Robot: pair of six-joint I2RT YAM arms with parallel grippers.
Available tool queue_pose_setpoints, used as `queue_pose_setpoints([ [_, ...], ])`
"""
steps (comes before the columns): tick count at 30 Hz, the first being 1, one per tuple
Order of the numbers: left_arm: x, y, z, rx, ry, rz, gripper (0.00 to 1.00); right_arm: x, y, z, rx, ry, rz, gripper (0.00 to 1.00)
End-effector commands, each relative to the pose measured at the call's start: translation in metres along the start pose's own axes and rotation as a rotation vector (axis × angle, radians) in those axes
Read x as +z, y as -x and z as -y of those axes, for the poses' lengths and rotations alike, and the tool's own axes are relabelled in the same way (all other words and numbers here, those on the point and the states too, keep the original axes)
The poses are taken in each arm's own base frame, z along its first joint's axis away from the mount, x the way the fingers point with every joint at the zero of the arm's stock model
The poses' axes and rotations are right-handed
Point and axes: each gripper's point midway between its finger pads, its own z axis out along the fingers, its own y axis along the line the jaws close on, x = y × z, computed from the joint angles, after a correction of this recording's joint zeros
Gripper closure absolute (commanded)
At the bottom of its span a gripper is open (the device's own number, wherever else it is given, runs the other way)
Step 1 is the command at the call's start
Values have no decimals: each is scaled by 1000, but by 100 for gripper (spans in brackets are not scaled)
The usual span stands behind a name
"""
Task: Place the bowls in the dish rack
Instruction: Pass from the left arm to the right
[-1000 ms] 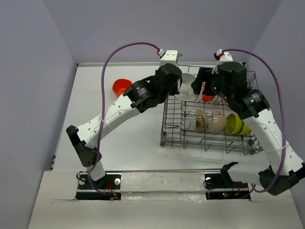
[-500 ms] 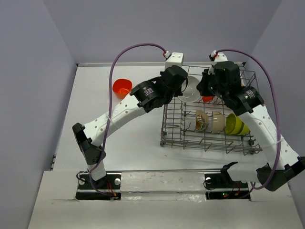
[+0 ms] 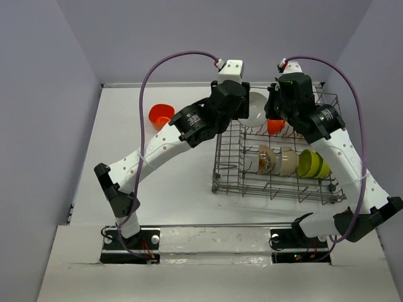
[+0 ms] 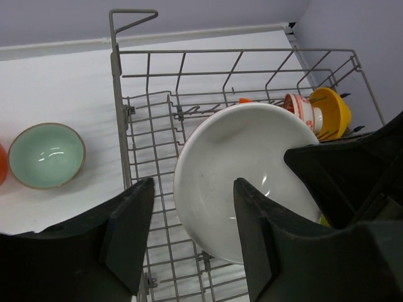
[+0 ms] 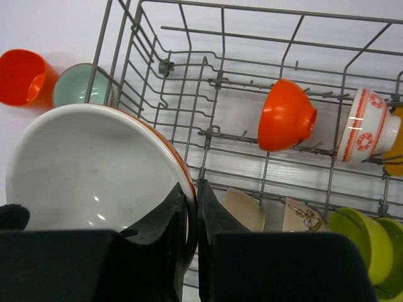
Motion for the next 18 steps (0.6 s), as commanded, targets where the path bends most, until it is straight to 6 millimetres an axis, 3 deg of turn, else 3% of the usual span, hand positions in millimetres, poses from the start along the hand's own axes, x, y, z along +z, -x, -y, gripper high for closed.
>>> queue_pose_setpoints([
  [1, -16, 52, 3, -36, -38, 136, 35, -16, 35, 14, 22, -79, 113, 99],
  [6, -20, 65, -5, -47, -76, 143, 32, -15, 34, 29, 10, -164, 126, 99],
  [18, -27, 63, -16, -39, -133, 141, 26, -18, 39, 65, -29, -381, 152, 99],
])
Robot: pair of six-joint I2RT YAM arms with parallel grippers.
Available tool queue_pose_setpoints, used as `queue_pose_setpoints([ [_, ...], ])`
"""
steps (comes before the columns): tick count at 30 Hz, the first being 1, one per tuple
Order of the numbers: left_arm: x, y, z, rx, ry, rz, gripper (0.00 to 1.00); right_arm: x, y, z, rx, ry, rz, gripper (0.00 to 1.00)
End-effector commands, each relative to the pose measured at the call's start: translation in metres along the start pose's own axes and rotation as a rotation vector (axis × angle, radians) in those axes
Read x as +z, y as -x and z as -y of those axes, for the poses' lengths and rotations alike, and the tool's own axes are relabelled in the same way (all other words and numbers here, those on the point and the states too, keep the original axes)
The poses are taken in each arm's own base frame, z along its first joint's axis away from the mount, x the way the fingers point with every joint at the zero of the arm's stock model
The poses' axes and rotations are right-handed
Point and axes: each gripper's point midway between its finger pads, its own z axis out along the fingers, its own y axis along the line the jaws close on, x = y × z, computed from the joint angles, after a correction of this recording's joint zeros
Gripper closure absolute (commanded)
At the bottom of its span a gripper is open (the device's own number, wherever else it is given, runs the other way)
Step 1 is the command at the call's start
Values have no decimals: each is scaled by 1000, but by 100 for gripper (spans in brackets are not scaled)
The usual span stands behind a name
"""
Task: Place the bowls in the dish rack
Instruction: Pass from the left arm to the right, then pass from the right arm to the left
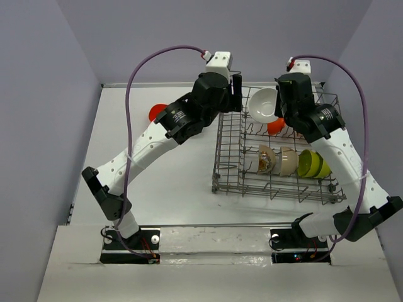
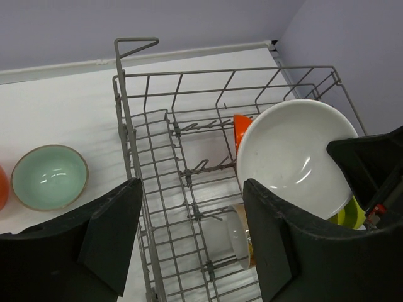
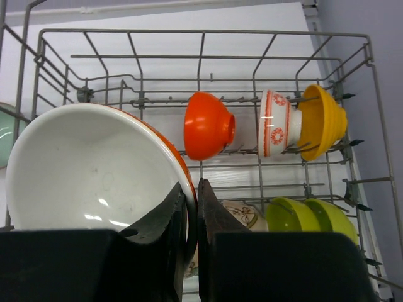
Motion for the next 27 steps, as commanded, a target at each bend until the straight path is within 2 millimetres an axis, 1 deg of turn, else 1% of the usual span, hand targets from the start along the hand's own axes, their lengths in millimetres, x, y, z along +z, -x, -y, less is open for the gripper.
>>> queue_pose_setpoints([
  [1, -21, 30, 0, -25, -59, 81, 26, -5, 27, 22, 16, -131, 84, 99],
  [2, -29, 36, -2, -35, -67, 96, 26, -7, 31, 29, 13, -171, 91, 99],
  [4, -35, 37, -6, -43, -81, 108, 25, -5, 34, 33, -1, -212, 89, 99],
  [5, -33, 30, -8, -45, -86, 100, 25, 1, 32, 33, -18, -236, 79, 99],
  [6, -42, 36, -11, -56, -103, 114, 25, 1, 36, 38, -29, -276, 87, 99],
  [7, -42, 30, -15, -55, -101, 106, 25, 3, 37, 40, -39, -300, 87, 99],
  [8, -49, 33, -17, -62, -114, 117, 25, 12, 33, 34, -72, -319, 72, 99],
  [9, -52, 33, -18, -67, -120, 119, 25, 11, 37, 42, -89, -383, 80, 99],
  [10, -53, 32, -20, -73, -126, 123, 25, 14, 37, 40, -111, -409, 76, 99],
  [11, -54, 27, -22, -71, -125, 113, 25, 17, 37, 37, -132, -429, 74, 99],
  [12, -61, 30, -22, -76, -140, 121, 25, 26, 36, 37, -172, -485, 63, 99],
  [14, -67, 26, -25, -74, -147, 117, 25, 33, 35, 32, -217, -531, 57, 99],
  [15, -70, 26, -27, -75, -149, 119, 25, 40, 32, 28, -266, -565, 47, 99],
  [18, -83, 19, -36, -78, -150, 124, 25, 50, 27, 27, -332, -637, 36, 99],
  [19, -87, 19, -37, -84, -155, 131, 25, 58, 22, 24, -365, -661, 24, 99],
  [20, -95, 14, -41, -87, -165, 130, 25, 63, 18, 23, -389, -678, 16, 99],
  [21, -99, 12, -42, -89, -170, 131, 25, 65, 17, 24, -413, -707, 15, 99],
  [22, -100, 3, -45, -87, -168, 114, 25, 72, 11, 21, -445, -725, 3, 99],
  [23, -110, 6, -48, -93, -178, 127, 25, 74, 12, 21, -459, -746, 6, 99],
  [25, -117, 2, -52, -90, -177, 122, 25, 78, 12, 19, -470, -770, 8, 99],
  [27, -129, 1, -59, -87, -175, 132, 25, 82, 12, 16, -523, -805, -3, 99],
])
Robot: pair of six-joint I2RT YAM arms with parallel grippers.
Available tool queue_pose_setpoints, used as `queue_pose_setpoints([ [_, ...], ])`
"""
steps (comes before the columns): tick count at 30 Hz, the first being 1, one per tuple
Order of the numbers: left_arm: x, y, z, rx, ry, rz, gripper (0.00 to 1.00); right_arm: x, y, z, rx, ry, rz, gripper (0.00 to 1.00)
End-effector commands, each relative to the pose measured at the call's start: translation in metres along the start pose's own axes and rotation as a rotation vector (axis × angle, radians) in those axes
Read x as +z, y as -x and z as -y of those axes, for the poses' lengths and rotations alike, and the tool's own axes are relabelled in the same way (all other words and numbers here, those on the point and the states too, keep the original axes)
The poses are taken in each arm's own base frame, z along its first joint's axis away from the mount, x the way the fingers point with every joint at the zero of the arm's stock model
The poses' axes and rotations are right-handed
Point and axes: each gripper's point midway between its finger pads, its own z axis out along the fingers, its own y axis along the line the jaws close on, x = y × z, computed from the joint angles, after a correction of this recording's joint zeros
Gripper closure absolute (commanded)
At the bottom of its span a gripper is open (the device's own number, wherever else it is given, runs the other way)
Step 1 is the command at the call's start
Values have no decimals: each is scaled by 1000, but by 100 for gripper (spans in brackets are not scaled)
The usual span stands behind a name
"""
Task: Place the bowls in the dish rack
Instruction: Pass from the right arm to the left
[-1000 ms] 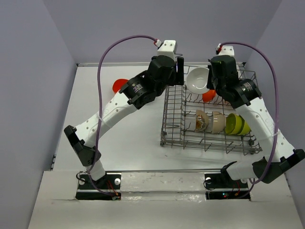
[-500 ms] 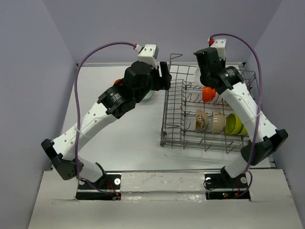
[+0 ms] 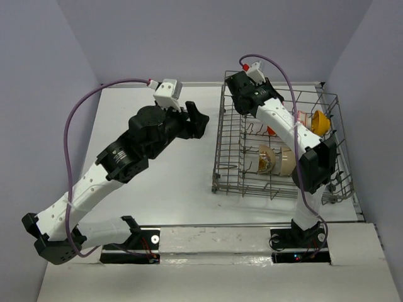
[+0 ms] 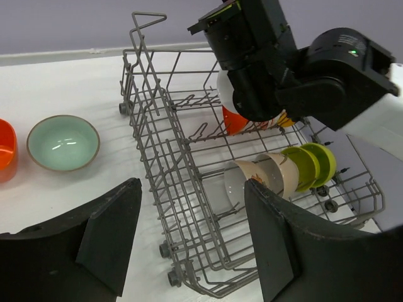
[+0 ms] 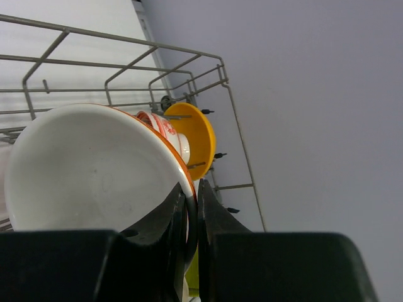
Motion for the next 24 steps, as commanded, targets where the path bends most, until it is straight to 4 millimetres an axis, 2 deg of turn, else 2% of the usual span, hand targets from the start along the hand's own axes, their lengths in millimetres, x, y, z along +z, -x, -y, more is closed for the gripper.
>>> queue_pose_setpoints([
  [1, -28, 16, -1, -14, -38, 62, 25, -2, 18, 25, 17, -165, 30, 99],
  [5, -48, 19, -11, -5, -27, 88, 25, -3, 24, 15, -35, -210, 33, 99],
  [9, -58, 19, -19, 8, -8, 99, 24, -3, 30, 2, -55, -244, 35, 99],
  [11, -62, 19, -20, 10, -8, 103, 24, -5, 30, -4, -120, -262, 29, 99],
  [15, -65, 19, -21, 16, -11, 107, 24, -10, 35, -18, -139, -263, 38, 99],
  [20, -65, 16, -25, 36, 2, 102, 23, -6, 26, -34, -200, -275, 24, 99],
  [24, -67, 15, -29, 41, 14, 105, 22, -5, 22, -36, -246, -288, 8, 99],
])
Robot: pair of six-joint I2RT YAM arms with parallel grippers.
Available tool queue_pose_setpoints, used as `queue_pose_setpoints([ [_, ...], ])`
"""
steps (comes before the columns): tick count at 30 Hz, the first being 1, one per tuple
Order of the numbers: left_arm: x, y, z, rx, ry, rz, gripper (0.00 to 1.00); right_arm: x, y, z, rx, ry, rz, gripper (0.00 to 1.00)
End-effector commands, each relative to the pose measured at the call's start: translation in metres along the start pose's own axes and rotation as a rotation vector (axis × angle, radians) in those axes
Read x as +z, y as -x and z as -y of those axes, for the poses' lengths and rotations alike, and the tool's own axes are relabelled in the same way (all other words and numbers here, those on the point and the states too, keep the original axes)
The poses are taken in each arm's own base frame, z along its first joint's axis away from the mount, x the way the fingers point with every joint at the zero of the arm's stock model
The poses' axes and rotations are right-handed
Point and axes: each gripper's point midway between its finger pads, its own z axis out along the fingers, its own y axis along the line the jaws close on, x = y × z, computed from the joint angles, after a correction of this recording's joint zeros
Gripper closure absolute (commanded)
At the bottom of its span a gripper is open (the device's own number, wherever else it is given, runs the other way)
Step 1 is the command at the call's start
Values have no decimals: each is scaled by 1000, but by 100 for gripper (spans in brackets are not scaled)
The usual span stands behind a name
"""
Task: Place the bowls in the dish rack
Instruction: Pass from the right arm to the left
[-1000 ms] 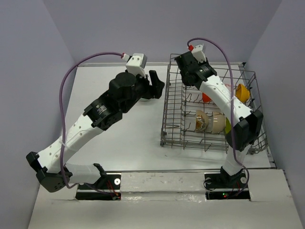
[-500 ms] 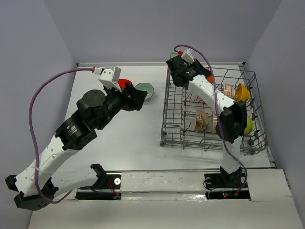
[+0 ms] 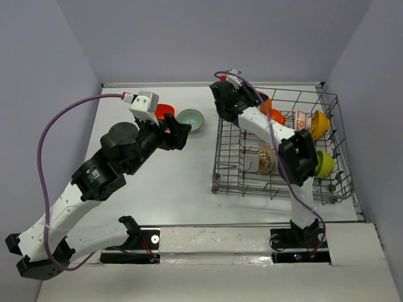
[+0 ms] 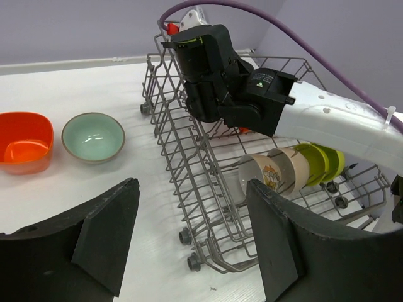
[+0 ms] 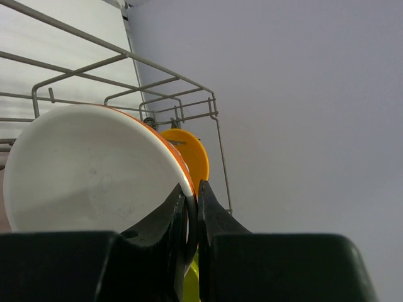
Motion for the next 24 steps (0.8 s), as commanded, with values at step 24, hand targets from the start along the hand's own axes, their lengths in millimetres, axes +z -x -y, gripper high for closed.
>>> queue_pose_setpoints([
  [24, 4, -5, -6, 40, 5, 6, 21, -7, -26, 11, -53, -126, -112, 99],
])
